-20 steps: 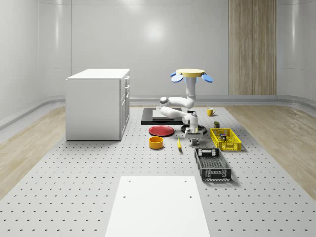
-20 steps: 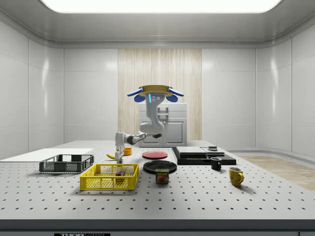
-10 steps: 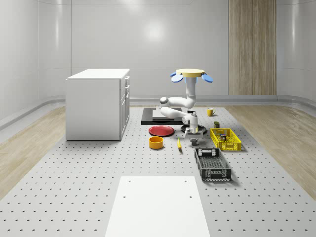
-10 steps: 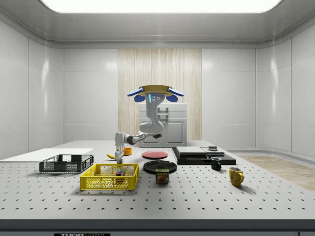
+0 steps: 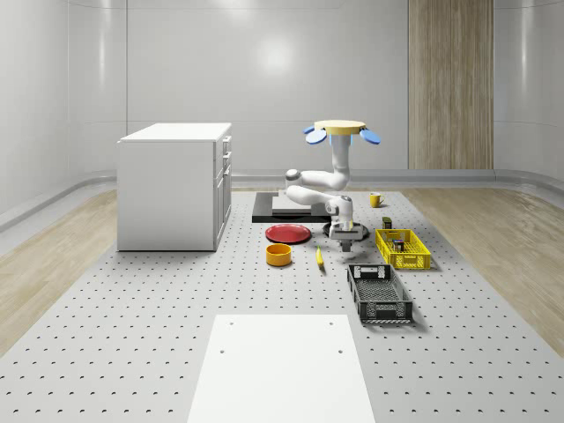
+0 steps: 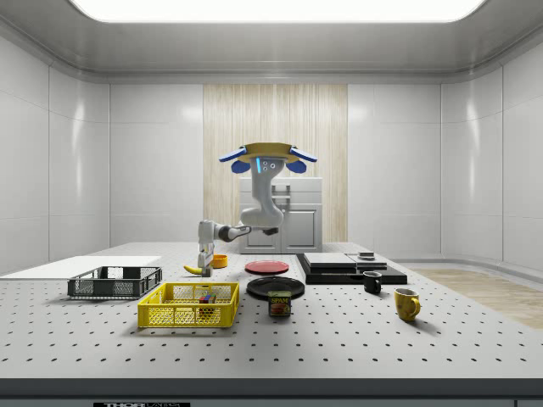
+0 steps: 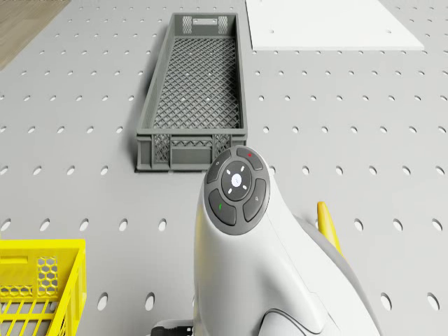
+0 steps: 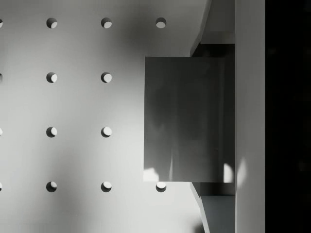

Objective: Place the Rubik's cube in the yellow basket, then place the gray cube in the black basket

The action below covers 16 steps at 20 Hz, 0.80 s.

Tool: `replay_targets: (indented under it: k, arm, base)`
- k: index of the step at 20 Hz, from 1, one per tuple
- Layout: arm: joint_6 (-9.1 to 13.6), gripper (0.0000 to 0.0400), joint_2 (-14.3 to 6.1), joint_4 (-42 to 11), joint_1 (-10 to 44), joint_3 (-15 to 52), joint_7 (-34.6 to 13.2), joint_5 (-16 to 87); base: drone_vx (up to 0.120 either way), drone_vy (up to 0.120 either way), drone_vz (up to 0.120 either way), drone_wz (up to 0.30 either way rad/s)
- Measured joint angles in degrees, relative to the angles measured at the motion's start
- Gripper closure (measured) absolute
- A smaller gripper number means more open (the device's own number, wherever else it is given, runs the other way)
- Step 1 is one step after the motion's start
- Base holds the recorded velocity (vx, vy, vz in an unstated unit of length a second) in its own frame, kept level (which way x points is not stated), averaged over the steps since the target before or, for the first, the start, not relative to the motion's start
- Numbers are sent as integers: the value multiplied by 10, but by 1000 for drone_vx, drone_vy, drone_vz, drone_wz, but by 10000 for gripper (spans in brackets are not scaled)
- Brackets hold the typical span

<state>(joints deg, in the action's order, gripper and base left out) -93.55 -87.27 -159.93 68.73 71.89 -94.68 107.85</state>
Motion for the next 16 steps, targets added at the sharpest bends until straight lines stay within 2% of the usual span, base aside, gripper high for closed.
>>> replay_targets:
  k: [3,4,12,16]
  arm:
    - [10,149,-1,-7,-4,28,0,-26]
    - [13,149,-1,-9,-5,37,-1,-35]
    - [24,149,-5,-17,-8,77,-2,-74]
    - [23,149,-8,-18,-7,84,-3,-81]
  base:
    - [0,0,107,0]
    - [0,0,0,0]
    - [0,120,0,0]
    - [120,120,0,0]
